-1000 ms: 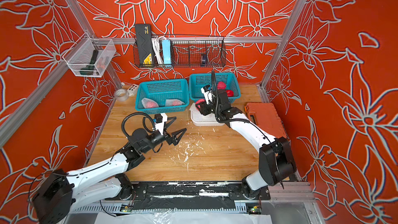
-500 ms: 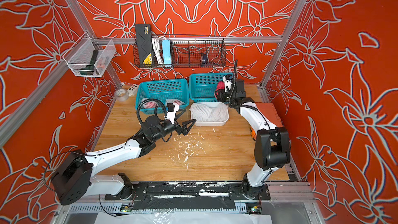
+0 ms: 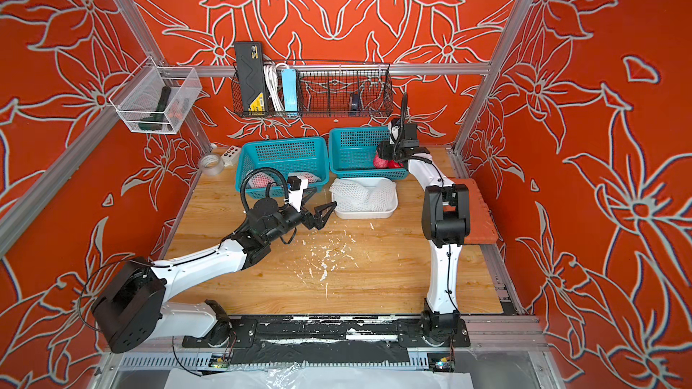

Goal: Remove foam nets from apples
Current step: Place the apple in the basket.

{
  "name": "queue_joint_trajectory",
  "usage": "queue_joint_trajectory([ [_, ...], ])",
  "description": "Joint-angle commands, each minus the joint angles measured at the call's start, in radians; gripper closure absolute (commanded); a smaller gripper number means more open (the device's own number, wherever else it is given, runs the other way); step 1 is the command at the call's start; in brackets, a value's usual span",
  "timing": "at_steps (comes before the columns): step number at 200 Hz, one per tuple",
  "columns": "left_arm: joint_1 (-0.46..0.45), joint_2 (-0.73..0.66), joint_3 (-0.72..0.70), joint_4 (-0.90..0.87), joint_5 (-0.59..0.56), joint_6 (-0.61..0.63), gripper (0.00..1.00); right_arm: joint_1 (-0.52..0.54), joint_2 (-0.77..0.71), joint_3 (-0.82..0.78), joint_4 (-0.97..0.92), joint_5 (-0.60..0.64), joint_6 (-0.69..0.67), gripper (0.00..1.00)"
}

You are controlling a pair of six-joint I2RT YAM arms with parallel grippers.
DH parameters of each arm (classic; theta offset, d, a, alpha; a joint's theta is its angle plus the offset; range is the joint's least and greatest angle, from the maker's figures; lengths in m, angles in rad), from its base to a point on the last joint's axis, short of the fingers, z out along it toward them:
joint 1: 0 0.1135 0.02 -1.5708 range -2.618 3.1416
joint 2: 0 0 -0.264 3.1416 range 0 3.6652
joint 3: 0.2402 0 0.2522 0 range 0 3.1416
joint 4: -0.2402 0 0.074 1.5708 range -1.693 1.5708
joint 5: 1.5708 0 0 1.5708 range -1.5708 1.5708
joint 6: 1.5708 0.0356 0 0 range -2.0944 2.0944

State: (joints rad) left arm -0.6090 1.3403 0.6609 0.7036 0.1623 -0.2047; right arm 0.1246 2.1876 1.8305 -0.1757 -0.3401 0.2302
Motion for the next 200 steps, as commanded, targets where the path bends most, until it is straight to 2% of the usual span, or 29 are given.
queue_joint_trajectory([
  [1,0.029,0.004,0.020,0.000,-0.046,-0.032,0.02,0.005,0.060,0.039,0.098,-0.111,0.124,0.81],
  [32,0.055,-0.004,0.010,0.016,-0.086,-0.026,0.02,0.010,0.154,0.110,0.198,-0.135,0.231,0.79],
  [66,0.110,0.005,-0.013,0.052,-0.107,-0.079,0.02,0.024,0.282,0.293,0.116,-0.117,0.260,0.74],
  [75,0.122,0.001,-0.022,0.061,-0.115,-0.088,0.02,0.027,0.299,0.319,0.105,-0.104,0.259,0.70],
  [87,0.126,-0.012,-0.038,0.078,-0.130,-0.078,0.02,0.029,0.306,0.329,0.100,-0.080,0.268,0.59],
  [123,0.128,-0.041,-0.061,0.074,-0.193,-0.043,0.02,0.029,0.275,0.284,0.119,-0.023,0.285,0.33],
  [153,0.136,-0.030,-0.040,0.025,-0.228,-0.044,0.02,0.028,0.217,0.227,0.134,0.045,0.263,0.24],
  [164,0.137,-0.029,-0.043,0.028,-0.230,-0.040,0.02,0.028,0.206,0.230,0.104,0.070,0.248,0.15],
  [200,0.140,-0.024,-0.031,0.016,-0.271,-0.039,0.02,0.032,0.154,0.207,0.076,0.099,0.200,0.07],
])
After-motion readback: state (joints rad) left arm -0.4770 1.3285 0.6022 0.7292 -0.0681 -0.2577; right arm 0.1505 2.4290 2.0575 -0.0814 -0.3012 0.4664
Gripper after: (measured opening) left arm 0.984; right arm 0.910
